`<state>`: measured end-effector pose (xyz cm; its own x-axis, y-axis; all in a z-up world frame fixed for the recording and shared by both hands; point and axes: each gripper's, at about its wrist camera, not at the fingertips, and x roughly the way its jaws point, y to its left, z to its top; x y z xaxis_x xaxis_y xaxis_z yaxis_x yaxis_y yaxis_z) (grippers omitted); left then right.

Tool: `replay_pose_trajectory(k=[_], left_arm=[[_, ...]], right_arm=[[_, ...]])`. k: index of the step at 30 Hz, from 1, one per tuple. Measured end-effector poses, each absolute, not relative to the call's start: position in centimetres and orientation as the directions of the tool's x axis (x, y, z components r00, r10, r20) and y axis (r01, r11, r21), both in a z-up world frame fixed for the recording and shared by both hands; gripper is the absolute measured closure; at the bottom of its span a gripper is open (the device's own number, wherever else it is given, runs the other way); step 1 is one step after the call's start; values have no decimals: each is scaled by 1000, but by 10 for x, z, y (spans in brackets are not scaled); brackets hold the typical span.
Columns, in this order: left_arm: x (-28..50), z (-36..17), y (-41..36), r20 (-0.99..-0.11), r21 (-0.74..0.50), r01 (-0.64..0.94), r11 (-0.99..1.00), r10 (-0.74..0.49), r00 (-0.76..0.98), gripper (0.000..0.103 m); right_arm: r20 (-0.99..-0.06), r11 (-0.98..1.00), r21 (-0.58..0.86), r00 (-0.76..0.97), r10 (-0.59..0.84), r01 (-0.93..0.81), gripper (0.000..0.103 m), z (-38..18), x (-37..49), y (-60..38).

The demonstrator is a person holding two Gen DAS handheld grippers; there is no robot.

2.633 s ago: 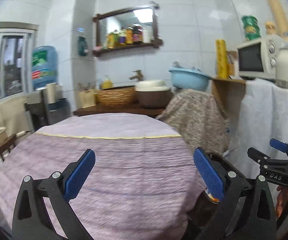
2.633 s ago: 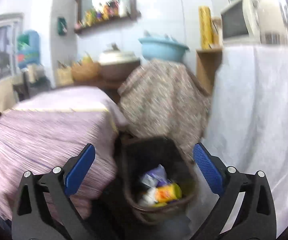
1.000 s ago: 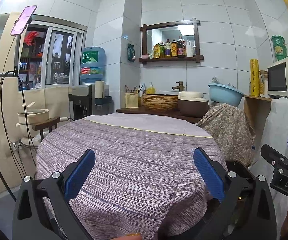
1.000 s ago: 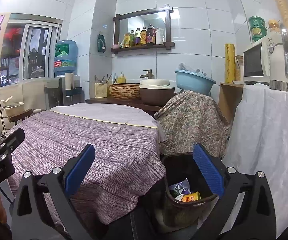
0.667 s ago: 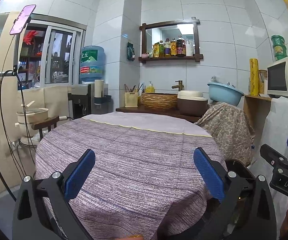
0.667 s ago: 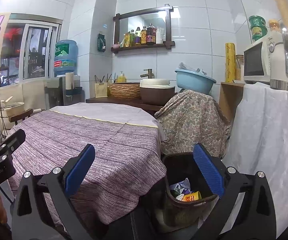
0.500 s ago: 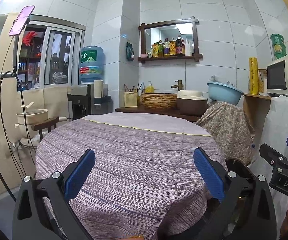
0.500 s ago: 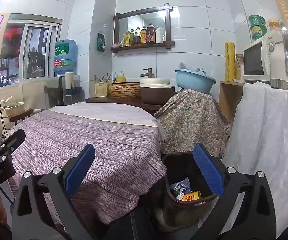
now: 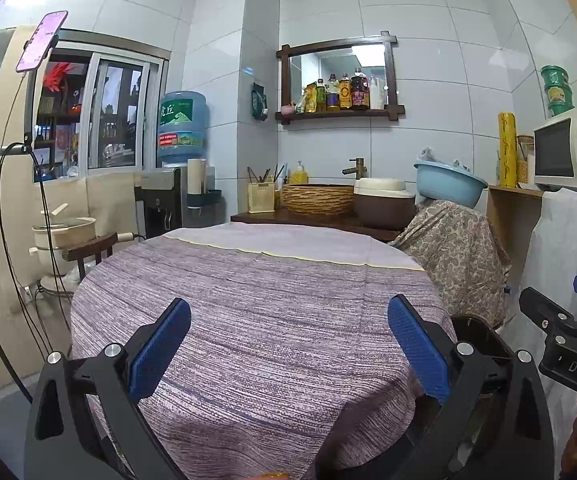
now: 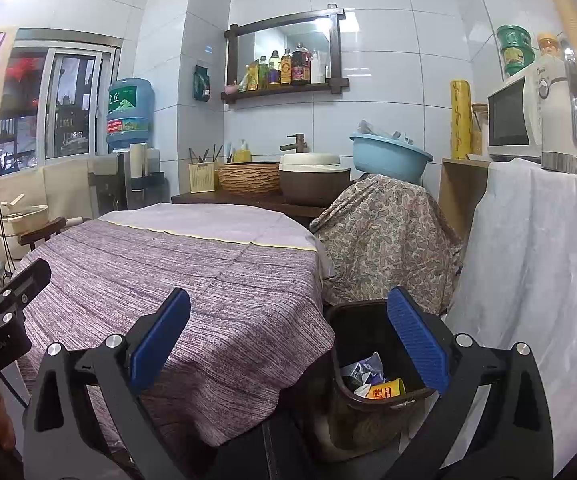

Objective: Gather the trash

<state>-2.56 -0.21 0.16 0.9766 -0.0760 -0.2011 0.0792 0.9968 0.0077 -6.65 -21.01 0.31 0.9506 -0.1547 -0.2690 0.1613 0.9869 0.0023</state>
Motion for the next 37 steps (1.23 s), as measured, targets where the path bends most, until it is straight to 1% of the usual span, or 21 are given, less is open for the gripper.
replay_pose_trajectory(k=[29, 37], left_arm=[[-20, 0, 11, -207, 23, 97, 995, -91, 974, 5], [-18, 0, 13, -225, 15, 105, 994, -99, 969, 5]], right_arm=[[-284, 986, 14, 946, -154, 165, 6, -1, -63, -208], [-290, 986, 17, 945, -153, 165, 6, -3, -61, -209]])
